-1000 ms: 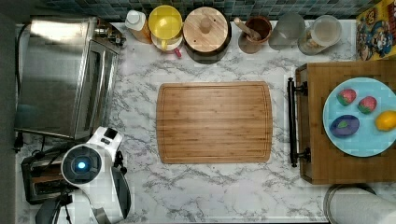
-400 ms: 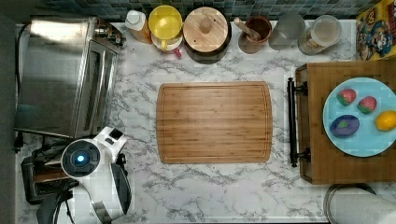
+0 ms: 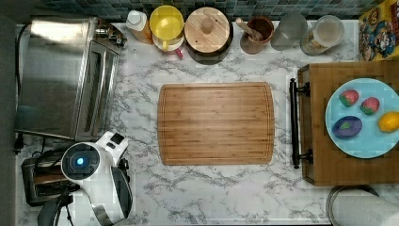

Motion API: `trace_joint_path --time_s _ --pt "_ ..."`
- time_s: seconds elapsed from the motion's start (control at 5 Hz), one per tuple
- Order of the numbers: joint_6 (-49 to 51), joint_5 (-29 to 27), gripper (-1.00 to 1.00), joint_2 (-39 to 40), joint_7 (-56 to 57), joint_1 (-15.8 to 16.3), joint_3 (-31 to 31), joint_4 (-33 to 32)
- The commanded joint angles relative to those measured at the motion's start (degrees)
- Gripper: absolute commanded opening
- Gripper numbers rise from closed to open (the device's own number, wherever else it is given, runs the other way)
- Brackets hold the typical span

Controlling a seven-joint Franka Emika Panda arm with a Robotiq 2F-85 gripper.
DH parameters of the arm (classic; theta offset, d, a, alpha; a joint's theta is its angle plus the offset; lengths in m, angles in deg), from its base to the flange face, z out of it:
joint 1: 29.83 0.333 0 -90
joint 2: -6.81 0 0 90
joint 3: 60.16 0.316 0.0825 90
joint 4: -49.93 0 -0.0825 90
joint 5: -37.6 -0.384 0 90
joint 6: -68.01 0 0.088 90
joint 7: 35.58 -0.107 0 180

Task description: Turn on the toaster.

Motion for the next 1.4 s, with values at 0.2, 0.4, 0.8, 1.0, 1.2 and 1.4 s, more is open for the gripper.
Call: trace_joint_path --time_s 0.2,0.4,0.8,1.0,1.2,1.4 --pt "-8.57 3.45 -1.0 7.67 -4.2 2.02 1.21 -6.49" --pt "-10.99 5.49 -1.0 14.82 -7.28 0.69 -0.61 -8.85" --pt "-12.14 5.32 -1.0 16.9 -8.08 1.17 -1.77 -11.0" --pt "-12.15 5.31 -1.0 16.9 -8.07 1.19 -1.78 -10.97" --pt "-12.12 5.25 -1.0 16.89 -8.03 1.35 -1.94 -10.97" --pt "-12.18 5.61 -1.0 16.96 -8.28 0.48 -1.12 -11.01"
